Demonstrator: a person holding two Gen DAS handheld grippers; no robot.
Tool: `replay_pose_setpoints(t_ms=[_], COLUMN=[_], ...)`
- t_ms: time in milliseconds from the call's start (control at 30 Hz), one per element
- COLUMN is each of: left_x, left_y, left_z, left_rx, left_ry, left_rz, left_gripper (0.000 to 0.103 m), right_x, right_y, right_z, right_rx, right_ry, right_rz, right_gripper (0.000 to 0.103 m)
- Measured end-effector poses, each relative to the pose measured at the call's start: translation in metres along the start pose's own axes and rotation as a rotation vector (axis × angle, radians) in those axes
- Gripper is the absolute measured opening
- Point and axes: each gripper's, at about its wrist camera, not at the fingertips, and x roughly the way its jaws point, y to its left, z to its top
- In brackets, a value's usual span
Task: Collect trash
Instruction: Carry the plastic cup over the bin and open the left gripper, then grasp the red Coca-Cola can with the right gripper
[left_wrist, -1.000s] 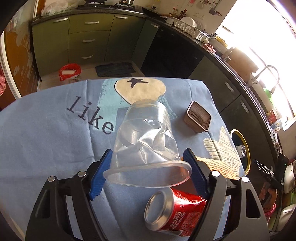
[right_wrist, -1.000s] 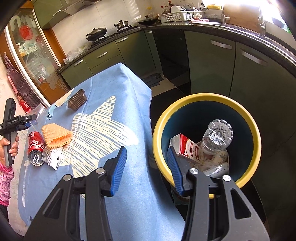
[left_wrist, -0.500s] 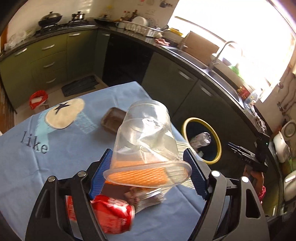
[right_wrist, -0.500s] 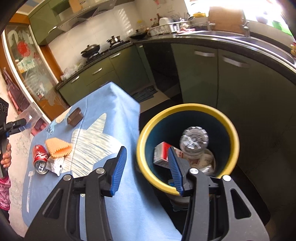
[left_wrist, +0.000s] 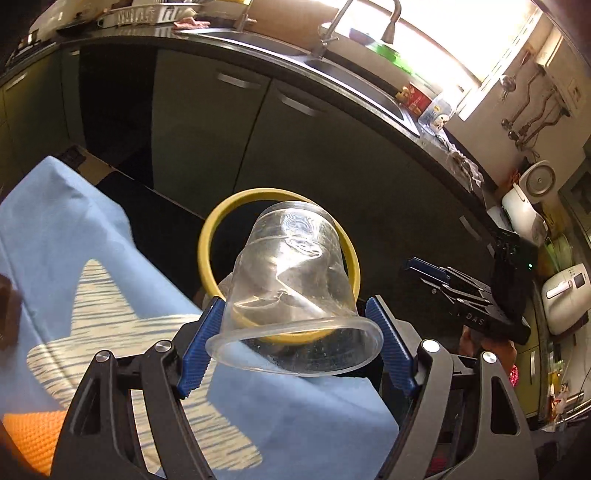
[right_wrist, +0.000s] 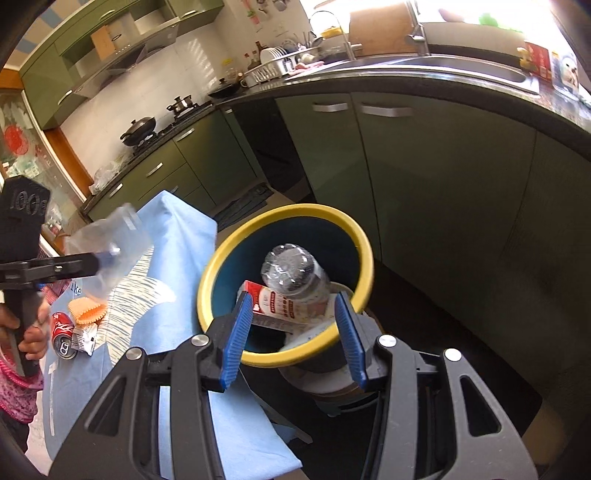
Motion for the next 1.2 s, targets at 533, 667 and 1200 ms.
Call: replay_pose_setpoints(t_ms=[533, 667, 1200], left_x=[0.056, 0.008, -0.178], left_y=[-0.010, -0.019, -0.017], left_z=[0.039, 0.018, -0.136], left_rx=[-0.030, -0.027, -0.046], left_ry=[-0.034, -0.121, -0.414], left_rz=[0.088, 0.080, 0.222], left_gripper=[0.085, 0.087, 0.096], right_x=[-0.002, 0.001, 0.008], right_y=[-0.026, -0.019, 0.032], right_z=[-0.011, -0.009, -0.006], right_rx=[0.046, 0.037, -0.088], right_ry=[0.010, 0.013, 0.047], right_rz=[-0.003, 0.005, 0.034], right_gripper=[0.048, 0.048, 0.049])
